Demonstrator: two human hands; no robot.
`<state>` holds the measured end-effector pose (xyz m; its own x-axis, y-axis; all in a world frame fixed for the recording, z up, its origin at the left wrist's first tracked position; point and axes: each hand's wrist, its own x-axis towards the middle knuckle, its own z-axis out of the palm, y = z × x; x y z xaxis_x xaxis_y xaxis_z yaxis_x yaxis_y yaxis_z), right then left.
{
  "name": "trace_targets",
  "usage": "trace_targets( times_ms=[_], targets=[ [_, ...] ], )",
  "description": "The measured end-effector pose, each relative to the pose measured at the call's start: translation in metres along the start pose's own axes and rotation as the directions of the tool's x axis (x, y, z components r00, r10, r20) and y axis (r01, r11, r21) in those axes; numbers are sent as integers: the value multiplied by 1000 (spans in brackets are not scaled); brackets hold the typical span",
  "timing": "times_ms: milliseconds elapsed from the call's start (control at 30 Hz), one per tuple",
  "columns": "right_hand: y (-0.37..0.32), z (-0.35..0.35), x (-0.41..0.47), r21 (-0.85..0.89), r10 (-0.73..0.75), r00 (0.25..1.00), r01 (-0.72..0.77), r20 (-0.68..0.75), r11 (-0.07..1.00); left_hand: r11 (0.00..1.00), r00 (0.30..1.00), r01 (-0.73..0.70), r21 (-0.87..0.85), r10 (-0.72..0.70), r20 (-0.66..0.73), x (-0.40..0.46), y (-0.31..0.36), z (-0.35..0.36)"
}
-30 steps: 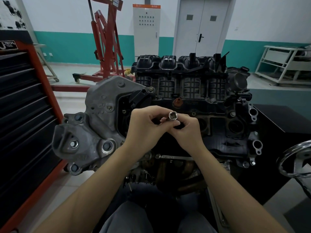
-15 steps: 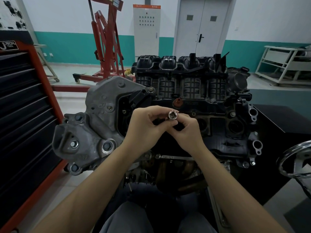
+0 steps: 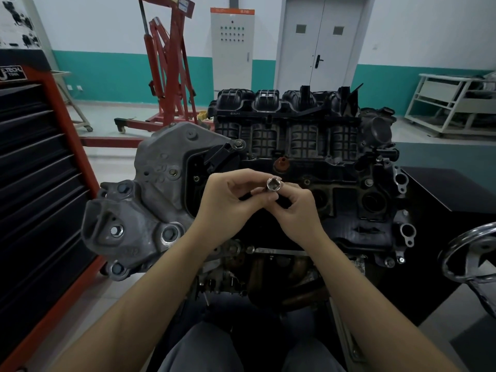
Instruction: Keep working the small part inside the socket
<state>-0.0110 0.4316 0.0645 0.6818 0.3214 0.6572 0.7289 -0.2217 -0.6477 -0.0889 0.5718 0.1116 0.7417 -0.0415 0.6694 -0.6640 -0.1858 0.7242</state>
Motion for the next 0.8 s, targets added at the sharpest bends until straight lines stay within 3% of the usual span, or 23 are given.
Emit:
trace_targets(
  times_ms=[67, 167, 267, 367, 467, 667, 800],
  targets=[
    [0, 1, 0, 3, 26, 999, -26, -28, 1000, 1000, 1000, 23, -2, -23, -1, -1, -2, 1],
    [0, 3, 0, -3, 56, 997, -56, -47, 998, 990, 996, 45, 131, -34, -85, -3, -2, 4],
    [-4, 1, -1, -2, 12, 999, -12, -44, 1000, 989, 988, 62, 137, -41, -150, -4, -1, 6],
    [-5, -2, -2, 9, 7, 1000, -7, 5, 1000, 997, 993, 70, 40, -65, -95, -2, -1, 3],
    [-3, -1, -2, 24, 48, 998, -47, -37, 999, 997, 997, 75, -14, -75, -6, -2, -1, 1],
    [-4, 0, -1, 39, 48, 997, -46, -60, 998, 989, 985, 68, 128, -47, -165, -4, 0, 7],
    [-5, -1, -2, 29, 18, 999, -17, -28, 999, 997, 997, 59, 52, -56, -62, -3, 1, 5]
  ],
)
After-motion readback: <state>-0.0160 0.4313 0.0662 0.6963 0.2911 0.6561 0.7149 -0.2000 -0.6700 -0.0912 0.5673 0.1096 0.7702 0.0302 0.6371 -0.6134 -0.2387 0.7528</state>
